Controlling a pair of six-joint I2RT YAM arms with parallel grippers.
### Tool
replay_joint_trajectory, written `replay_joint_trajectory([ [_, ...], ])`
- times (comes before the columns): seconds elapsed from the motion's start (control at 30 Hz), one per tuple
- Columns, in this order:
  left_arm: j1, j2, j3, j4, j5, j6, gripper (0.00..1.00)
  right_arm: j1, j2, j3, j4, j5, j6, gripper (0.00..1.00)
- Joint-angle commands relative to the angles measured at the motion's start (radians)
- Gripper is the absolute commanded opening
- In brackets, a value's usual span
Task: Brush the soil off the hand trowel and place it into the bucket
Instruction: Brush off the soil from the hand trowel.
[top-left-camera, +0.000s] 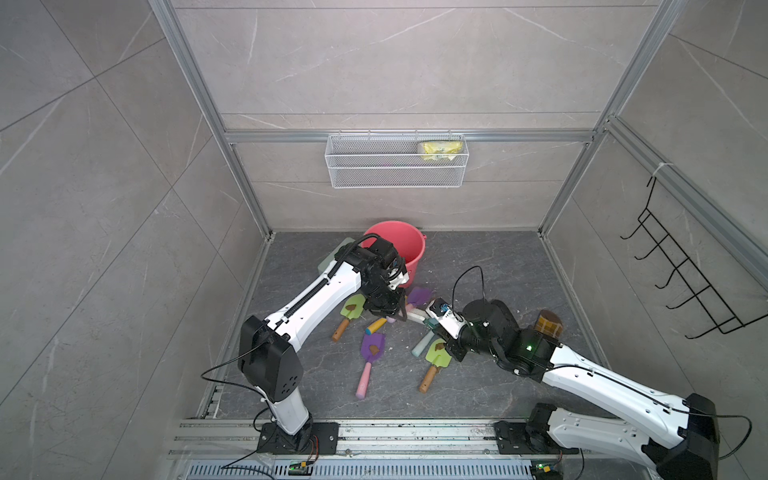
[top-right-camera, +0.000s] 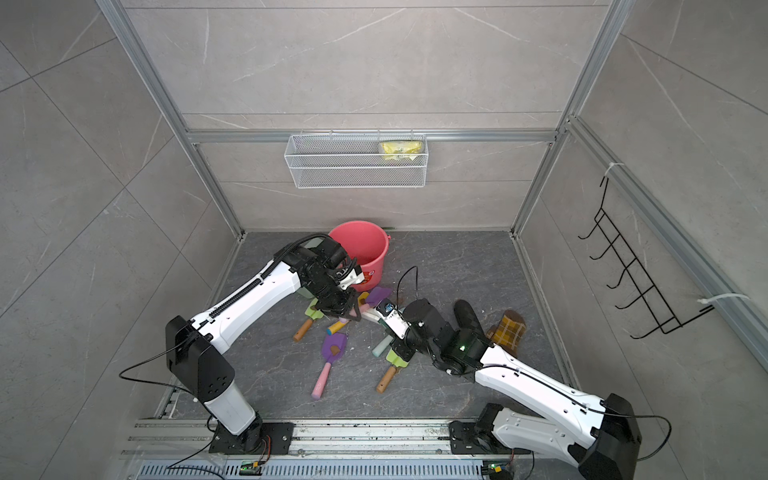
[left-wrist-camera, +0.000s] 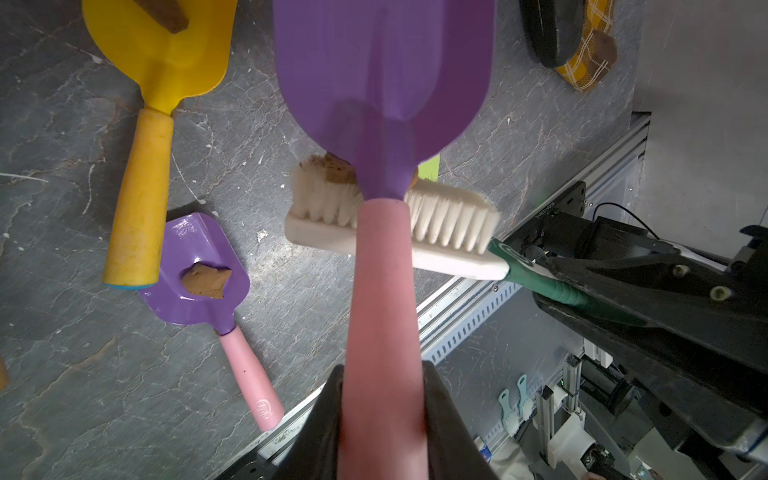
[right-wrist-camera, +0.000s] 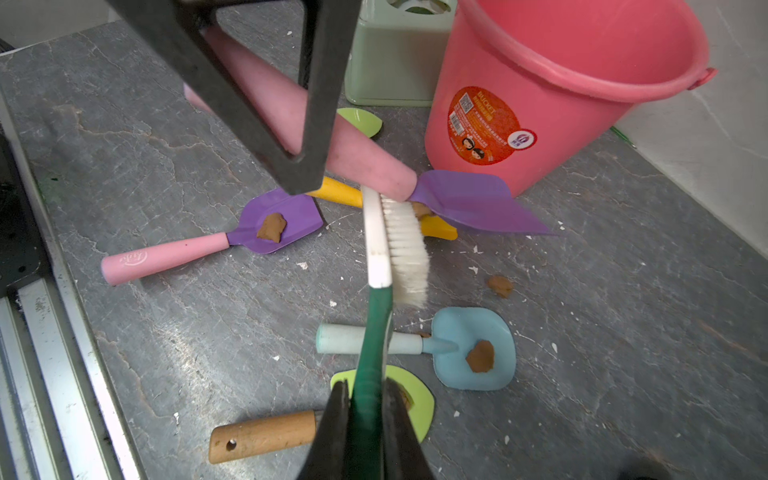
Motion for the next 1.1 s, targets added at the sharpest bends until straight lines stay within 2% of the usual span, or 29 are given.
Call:
replay_joint_trajectory([
  [0.0,-0.007,-0.006,0.018,-0.071,0.057,0.018,0.0,-0.025,0.006,0.005,0.053,0.091,0.014,0.0],
  [0.37,0.001,-0.003,0.047,-0.074,0.043,0.013,0.0,-0.041,0.003,-0.044,0.016,0.096,0.056,0.0],
  [0.9,0.021,0.026,0.08,-0.061,0.044,0.006,0.0,-0.027,-0.073,-0.099,0.051,-0.112,0.019,0.0],
  [1.07,0.021,0.032,0.076,-0.086,0.073,0.013,0.0,-0.016,-0.077,-0.077,0.103,-0.064,-0.031,0.0],
])
